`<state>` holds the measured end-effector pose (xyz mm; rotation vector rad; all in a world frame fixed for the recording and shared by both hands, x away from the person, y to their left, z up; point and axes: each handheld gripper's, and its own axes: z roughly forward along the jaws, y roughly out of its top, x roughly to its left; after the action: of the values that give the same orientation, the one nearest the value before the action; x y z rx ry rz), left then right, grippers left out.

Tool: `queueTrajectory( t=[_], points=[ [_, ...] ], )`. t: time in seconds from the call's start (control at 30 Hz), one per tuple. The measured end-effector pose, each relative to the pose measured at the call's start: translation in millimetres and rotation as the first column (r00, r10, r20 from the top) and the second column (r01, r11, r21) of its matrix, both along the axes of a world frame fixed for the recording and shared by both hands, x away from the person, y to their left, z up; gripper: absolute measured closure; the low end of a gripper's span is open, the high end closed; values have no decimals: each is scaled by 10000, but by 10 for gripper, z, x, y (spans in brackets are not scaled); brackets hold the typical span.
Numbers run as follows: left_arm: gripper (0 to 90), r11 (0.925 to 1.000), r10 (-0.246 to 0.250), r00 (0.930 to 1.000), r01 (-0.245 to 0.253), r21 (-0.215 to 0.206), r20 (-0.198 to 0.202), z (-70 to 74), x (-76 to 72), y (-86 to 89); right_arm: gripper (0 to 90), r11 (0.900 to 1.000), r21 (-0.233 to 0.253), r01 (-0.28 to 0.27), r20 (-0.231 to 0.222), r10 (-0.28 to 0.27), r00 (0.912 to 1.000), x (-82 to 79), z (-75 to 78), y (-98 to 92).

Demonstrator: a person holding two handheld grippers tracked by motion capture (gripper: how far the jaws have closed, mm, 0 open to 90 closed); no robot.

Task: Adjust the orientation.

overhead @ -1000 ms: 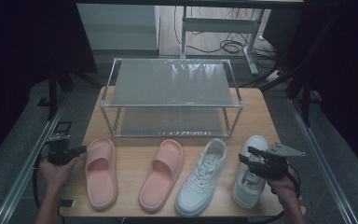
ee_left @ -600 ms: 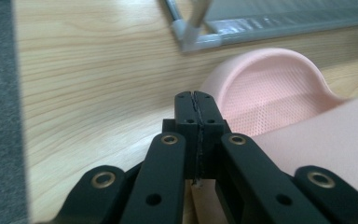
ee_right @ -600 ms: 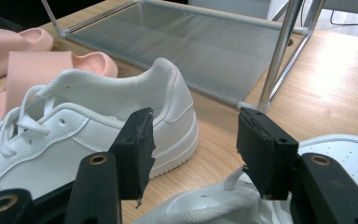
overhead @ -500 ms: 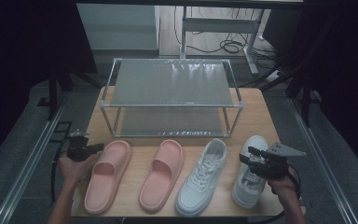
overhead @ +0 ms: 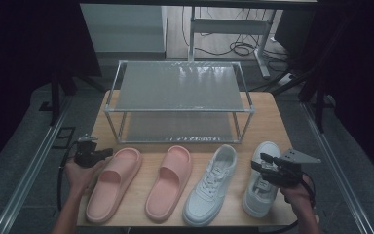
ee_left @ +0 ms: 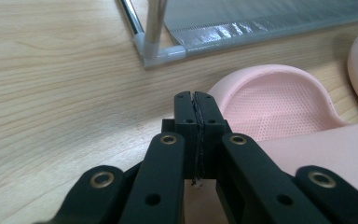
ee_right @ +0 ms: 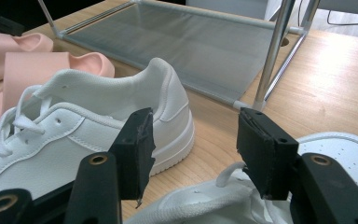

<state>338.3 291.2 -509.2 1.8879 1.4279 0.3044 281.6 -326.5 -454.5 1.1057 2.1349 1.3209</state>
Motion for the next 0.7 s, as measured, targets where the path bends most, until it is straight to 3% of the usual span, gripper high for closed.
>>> queueTrajectory(
  t=[0.17,0.47,0.7],
  points=[
    [895,9998,111,9998,-109,-152,185,96,-133,134,463,10000,30,31,32,-31,10000,-8,13,-16],
    [895,9984,431,9949,-396,-398,912,263,-583,338,463,10000,29,32,51,-32,10000,-8,20,-12],
    [890,9973,359,9887,-262,-682,1453,349,-921,297,463,10000,37,19,55,-20,10000,-14,24,-6]
  ],
)
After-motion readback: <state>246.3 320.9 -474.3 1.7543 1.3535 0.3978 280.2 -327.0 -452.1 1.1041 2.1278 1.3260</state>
